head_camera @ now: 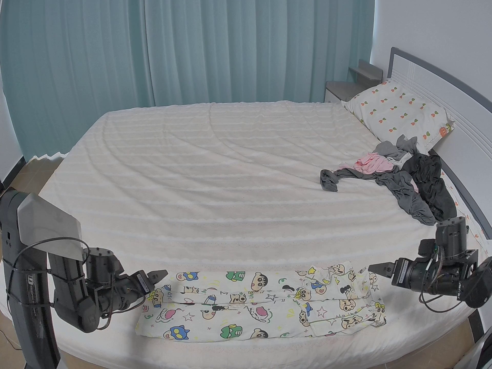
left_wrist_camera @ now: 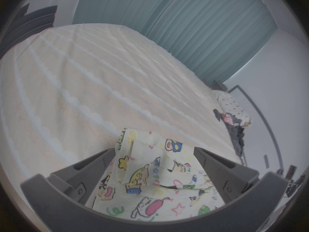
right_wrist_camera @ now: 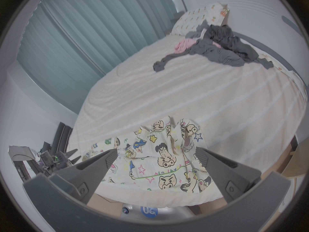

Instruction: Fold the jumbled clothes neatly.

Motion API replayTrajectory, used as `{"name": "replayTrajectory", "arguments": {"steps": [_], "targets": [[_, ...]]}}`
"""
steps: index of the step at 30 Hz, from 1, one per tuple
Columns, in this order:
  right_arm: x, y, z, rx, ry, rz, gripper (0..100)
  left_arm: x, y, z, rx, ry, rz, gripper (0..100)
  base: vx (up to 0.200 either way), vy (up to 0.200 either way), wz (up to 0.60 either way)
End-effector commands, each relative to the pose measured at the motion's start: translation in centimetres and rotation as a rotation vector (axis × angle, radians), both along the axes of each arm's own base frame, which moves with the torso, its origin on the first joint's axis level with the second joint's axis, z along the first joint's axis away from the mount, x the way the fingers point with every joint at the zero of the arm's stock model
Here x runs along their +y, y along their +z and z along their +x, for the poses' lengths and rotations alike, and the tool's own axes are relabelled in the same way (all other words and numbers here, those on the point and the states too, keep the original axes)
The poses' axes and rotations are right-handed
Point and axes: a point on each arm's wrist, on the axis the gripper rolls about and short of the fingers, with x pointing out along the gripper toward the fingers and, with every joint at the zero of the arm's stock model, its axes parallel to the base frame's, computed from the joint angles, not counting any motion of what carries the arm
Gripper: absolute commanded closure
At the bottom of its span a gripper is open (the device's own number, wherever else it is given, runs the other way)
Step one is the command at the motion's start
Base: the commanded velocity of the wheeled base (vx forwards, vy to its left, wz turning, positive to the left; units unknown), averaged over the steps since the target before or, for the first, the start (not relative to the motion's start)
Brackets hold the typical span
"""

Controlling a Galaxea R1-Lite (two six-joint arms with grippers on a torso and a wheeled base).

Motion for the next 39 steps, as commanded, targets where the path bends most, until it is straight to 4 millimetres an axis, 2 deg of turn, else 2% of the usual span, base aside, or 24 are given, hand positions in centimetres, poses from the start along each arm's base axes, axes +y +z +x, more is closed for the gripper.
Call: {"name": "replayTrajectory", "arguments": {"steps": [1, 6, 10, 14, 20, 23, 28, 32, 36, 39], "targets": [[-0.2, 2.7, -3.6, -0.195, -0.039, 0.028, 0, -2.0, -0.8, 2.9, 0.029, -0.030, 0.150, 0, 0.000, 0.000, 0.00], [0.0, 3.8, -5.1, -0.265, -0.017, 0.036, 0, -2.0, -1.8, 3.4, 0.057, -0.037, 0.319, 0, 0.000, 0.000, 0.00], [0.1, 4.3, -5.6, -0.293, -0.001, 0.045, 0, -2.2, -2.1, 3.3, 0.094, -0.040, 0.377, 0, 0.000, 0.000, 0.00], [0.1, 4.2, -5.7, -0.290, 0.004, 0.044, 0, -2.0, -2.7, 2.6, 0.168, -0.080, 0.481, 0, 0.000, 0.000, 0.00], [0.1, 4.1, -5.8, -0.291, 0.002, 0.042, 0, -1.6, -2.6, 1.2, 0.215, -0.114, 0.544, 0, 0.000, 0.000, 0.00], [0.1, 4.1, -5.8, -0.291, 0.002, 0.042, 0, -1.4, -2.1, 0.8, 0.212, -0.121, 0.554, 0, 0.000, 0.000, 0.00], [0.1, 4.1, -5.9, -0.289, 0.004, 0.042, 0, -1.3, 0.2, 0.1, 0.165, -0.109, 0.542, 0, 0.000, 0.000, 0.00], [0.1, 4.1, -5.9, -0.289, 0.004, 0.042, 0, -1.2, 1.0, 0.3, 0.135, -0.098, 0.528, 0, 0.000, 0.000, 0.00], [0.1, 4.1, -5.8, -0.291, 0.002, 0.042, 0, -1.6, 1.9, 0.9, 0.092, -0.069, 0.436, 0, 0.000, 0.000, 0.00], [0.1, 4.2, -5.8, -0.292, 0.004, 0.043, 0, -2.1, 1.8, 1.2, 0.095, -0.090, 0.361, 0, 0.000, 0.000, 0.00]]}}
